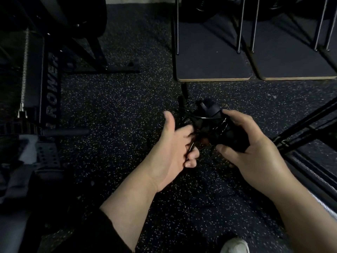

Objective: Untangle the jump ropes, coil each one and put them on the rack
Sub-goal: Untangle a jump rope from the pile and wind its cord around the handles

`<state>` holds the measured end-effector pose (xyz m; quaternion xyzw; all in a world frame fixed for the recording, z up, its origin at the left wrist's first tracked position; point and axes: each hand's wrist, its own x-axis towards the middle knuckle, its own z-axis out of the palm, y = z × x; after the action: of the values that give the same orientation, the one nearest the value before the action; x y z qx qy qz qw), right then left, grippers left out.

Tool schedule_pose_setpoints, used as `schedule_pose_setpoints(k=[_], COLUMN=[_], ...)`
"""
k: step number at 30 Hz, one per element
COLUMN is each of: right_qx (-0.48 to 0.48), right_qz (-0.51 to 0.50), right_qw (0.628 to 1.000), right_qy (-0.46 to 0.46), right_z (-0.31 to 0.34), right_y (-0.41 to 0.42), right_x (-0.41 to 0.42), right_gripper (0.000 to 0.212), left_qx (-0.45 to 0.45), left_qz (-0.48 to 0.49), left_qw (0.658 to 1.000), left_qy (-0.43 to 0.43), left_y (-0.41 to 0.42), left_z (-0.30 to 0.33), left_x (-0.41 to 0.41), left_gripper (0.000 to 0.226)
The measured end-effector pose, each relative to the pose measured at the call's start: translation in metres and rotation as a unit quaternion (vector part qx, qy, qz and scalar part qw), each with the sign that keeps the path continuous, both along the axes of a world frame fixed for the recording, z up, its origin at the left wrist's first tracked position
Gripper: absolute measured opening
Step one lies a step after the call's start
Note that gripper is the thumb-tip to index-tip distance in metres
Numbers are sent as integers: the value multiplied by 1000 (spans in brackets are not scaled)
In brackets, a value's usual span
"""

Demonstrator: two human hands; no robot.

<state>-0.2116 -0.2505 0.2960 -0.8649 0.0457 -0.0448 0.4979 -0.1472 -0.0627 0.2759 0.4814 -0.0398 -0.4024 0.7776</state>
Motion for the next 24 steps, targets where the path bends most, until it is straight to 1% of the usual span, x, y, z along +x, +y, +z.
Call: schedule_pose_setpoints(k=[1,2,3,5,7,9,10,11,12,14,17,19,21,24], right_qx=[-3,-6,-10,-13,7,47,64,80,98,139,230,268,261,235], right_qz=[1,4,9,14,5,-8,-15,-21,-26,-46,-93,-129,-149,-156], right_qw=[1000,1000,1000,1000,1000,999,998,997,995,989,969,954,953,958], right_qy=[-1,1,5,10,9,6,6,4,4,1,12,23,33,48], right_z=[0,0,-1,-4,-5,-5,-5,-5,-5,-6,-4,0,2,3], right_y=[-1,0,0,-1,-2,-2,-1,1,3,10,18,19,20,20], right_x=[0,1,1,1,1,0,0,1,1,1,1,1,2,2], right_gripper=[82,83,83,83,81,75,74,73,73,71,60,57,53,55], left_qx=[1,8,19,48,68,98,121,146,171,208,235,252,278,329], left_qz=[-1,1,7,21,44,65,70,69,63,58,68,53,40,38], left_qw=[1000,1000,1000,999,996,993,990,986,981,970,961,951,933,894], left_qy=[-5,-7,-5,12,21,7,-9,-31,-61,-114,-130,-172,-226,-301], left_y=[0,-1,-2,-2,-3,-4,-5,-6,-8,-12,-17,-19,-21,-20], left_z=[0,1,0,-1,-1,0,0,-1,-4,-7,-3,-2,-1,-3], left_x=[1,2,4,6,7,5,4,3,2,-1,-3,-5,-6,-5], left_gripper=[114,115,113,101,80,50,35,24,19,18,20,19,21,26])
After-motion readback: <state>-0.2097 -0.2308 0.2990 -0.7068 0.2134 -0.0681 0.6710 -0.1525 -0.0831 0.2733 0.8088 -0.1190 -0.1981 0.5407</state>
